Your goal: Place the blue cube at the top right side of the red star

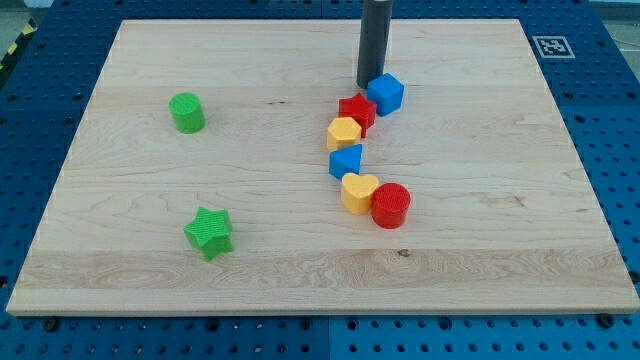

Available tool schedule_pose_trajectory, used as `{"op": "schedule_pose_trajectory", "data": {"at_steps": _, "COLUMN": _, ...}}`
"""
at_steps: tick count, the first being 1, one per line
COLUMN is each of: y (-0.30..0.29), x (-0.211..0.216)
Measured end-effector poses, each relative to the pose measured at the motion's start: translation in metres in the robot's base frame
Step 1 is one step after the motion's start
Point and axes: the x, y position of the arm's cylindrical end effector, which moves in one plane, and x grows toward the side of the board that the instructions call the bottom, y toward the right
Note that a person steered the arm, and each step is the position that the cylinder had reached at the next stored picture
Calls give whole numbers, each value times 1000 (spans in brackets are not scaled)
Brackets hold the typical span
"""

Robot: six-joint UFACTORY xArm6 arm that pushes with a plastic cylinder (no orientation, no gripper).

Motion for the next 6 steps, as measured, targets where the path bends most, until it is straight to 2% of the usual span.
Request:
{"op": "schedule_pose_trajectory", "data": {"at_steps": 4, "y": 0, "x": 9}}
{"op": "schedule_pose_trajectory", "data": {"at_steps": 6, "y": 30, "x": -16}}
